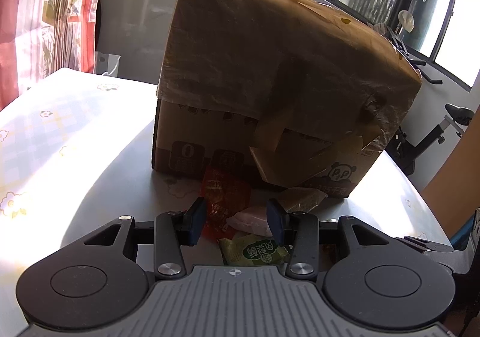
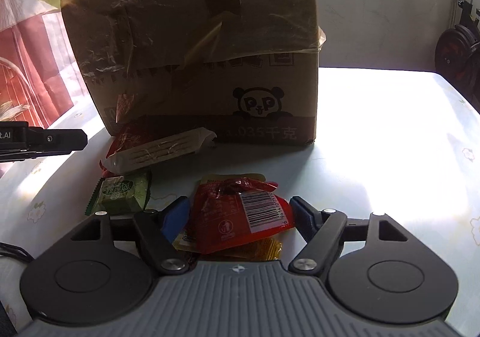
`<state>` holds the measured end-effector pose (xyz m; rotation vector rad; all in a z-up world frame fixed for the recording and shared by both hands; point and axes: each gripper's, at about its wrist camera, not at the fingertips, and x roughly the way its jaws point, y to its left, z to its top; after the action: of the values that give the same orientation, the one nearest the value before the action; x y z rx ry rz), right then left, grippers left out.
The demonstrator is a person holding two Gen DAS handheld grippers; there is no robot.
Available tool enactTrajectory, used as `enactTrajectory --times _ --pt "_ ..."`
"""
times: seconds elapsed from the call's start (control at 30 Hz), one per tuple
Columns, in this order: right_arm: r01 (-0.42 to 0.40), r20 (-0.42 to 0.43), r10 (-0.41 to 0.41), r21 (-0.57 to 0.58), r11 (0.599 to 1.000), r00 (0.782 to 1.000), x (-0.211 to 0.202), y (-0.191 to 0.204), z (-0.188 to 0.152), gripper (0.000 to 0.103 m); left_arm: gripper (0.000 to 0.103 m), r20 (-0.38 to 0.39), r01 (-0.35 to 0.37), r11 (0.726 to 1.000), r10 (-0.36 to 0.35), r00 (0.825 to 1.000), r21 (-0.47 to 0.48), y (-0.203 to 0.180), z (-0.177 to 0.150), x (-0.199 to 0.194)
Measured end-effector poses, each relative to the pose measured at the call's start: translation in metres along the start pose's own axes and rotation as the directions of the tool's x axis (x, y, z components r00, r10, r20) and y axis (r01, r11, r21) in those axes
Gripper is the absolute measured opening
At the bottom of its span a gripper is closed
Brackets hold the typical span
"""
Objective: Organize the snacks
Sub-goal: 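Grasp the red snack bag with the right tool while the left tool reaches the pile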
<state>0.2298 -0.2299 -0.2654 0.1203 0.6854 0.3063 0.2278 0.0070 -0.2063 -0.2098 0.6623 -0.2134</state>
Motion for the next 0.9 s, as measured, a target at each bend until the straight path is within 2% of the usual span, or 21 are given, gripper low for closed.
enactTrajectory --times 0.27,0.33,0.37,0.43,0.47,0.5,0.57,0.67,0.83,0.9 --pt "0.004 0.049 -0.005 0.006 1.000 0.999 -0.006 -0.001 0.012 0.072 0.046 -0.005 -0.001 1.000 0.001 1.000 0.004 -0.001 0.000 0.002" --pt "-0.007 0.033 0.007 0.000 1.000 0.999 -0.001 -0.002 0.017 0.073 0.046 -0.007 0.001 1.000 -0.001 1.000 0.006 -0.001 0.000 0.002" --pt "-0.013 0.012 0.013 -0.003 1.000 1.000 0.004 -0.001 0.019 0.078 0.046 -0.007 0.000 1.000 0.000 1.000 0.007 -0.001 0.000 0.002" --pt "-0.036 -0.033 0.036 -0.008 0.999 0.999 0.016 0.000 0.020 0.080 0.046 -0.005 -0.001 1.000 0.001 1.000 0.009 -0.001 0.000 0.002" --pt "-0.029 -0.011 0.029 -0.016 0.999 1.000 0.016 0.002 0.019 0.079 0.046 -0.004 -0.001 1.000 0.001 1.000 0.010 -0.001 0.000 0.002" --pt "-0.027 -0.015 0.027 -0.017 0.999 1.000 0.018 0.002 0.019 0.077 0.046 -0.005 -0.001 1.000 0.001 1.000 0.010 -0.001 -0.001 0.002" --pt "-0.038 -0.007 0.038 -0.008 0.999 0.999 0.017 0.002 0.020 0.064 0.046 -0.009 -0.004 1.000 0.004 1.000 0.010 -0.001 -0.001 0.002" --pt "-0.073 -0.006 0.073 -0.009 0.997 0.997 0.014 0.001 0.017 0.057 0.046 -0.009 0.001 1.000 -0.001 1.000 0.012 -0.002 -0.001 0.004" --pt "-0.080 0.039 0.081 -0.007 0.997 0.996 0.002 -0.005 0.011 0.055 0.046 -0.030 0.012 0.999 -0.011 1.000 0.031 -0.002 -0.001 0.011" --pt "-0.055 0.078 0.055 -0.003 0.998 0.995 -0.007 -0.011 0.011 0.055 0.046 -0.036 0.026 0.999 -0.024 0.999 0.042 -0.001 0.004 0.015"
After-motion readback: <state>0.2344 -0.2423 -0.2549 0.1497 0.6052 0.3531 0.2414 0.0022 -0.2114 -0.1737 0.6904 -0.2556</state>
